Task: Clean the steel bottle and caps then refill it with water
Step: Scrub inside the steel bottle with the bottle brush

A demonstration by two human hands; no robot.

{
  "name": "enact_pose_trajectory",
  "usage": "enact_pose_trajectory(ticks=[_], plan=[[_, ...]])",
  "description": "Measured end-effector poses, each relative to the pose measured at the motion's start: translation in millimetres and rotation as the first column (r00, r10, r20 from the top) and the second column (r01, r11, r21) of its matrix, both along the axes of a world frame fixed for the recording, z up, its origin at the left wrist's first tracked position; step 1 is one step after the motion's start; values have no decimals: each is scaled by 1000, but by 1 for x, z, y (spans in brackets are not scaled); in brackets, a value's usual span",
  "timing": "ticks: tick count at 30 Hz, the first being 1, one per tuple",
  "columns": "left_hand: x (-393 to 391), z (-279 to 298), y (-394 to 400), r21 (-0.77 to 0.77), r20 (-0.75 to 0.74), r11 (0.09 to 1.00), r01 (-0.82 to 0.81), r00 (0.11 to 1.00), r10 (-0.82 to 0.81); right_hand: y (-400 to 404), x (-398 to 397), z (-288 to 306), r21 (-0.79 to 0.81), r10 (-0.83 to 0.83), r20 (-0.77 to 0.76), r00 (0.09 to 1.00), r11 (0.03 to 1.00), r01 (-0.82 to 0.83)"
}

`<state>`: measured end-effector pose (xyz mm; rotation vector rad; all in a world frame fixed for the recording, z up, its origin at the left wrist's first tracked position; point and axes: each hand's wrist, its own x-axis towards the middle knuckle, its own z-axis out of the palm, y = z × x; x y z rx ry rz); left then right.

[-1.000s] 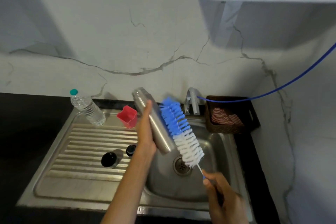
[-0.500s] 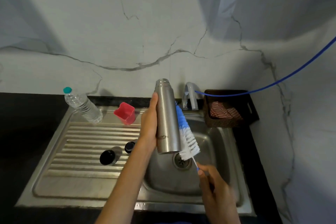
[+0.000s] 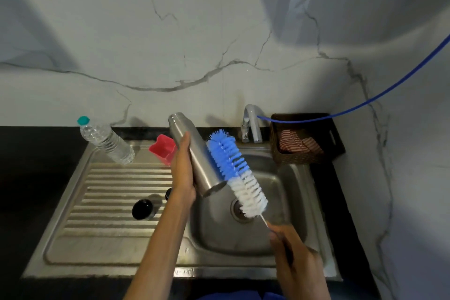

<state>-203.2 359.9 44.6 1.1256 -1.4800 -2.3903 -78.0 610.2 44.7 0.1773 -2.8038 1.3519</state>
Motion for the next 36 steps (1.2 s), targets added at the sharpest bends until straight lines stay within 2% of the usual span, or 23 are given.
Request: enact_pose_trajectory(ticks=[3, 6, 7, 9, 12, 15, 18, 20, 24, 27, 29, 32, 36], plan=[[38, 6, 32, 123, 4, 980, 154, 988, -155, -16, -24, -1, 16, 4, 13, 1000, 1000, -4], [64, 6, 71, 123, 29, 939, 322, 944, -328, -25, -36, 3, -27, 12, 14, 1000, 1000, -11], [59, 8, 72, 104, 2, 940, 326, 945, -328, -24, -34, 5, -25, 10, -12, 1000, 1000, -11], [32, 6, 55, 33, -28, 972, 232, 973, -231, -15, -20, 6, -3, -4, -55, 998, 1000, 3], [-4, 13, 10, 4, -110, 994, 106, 988, -105, 5, 9, 9, 28, 39, -22, 999, 999, -38], [7, 16, 15, 78, -63, 975, 207, 977, -202, 10, 7, 11, 22, -29, 4, 1000, 999, 29], [45, 11, 69, 202, -22, 920, 335, 941, -338, 3, -19, 6, 19, -93, 64, 994, 996, 92], [54, 7, 91, 144, -24, 914, 380, 924, -381, 5, -25, 1, 22, -101, 78, 992, 995, 99], [16, 23, 54, 51, -35, 968, 247, 969, -245, 22, 2, 13, 59, -72, 23, 997, 996, 70], [-6, 26, 11, 119, -108, 981, 151, 984, -139, 25, 16, 20, 60, -9, 51, 999, 998, 5], [2, 21, 12, 96, -90, 980, 174, 982, -165, 20, 10, 14, 86, -4, 62, 998, 996, -2], [31, 8, 54, 73, 43, 976, 207, 977, -210, 7, -7, 6, 76, -39, 69, 997, 997, 34], [28, 7, 79, -75, 33, 976, 206, 978, -204, -12, -13, 13, 56, -19, 103, 994, 998, 14]])
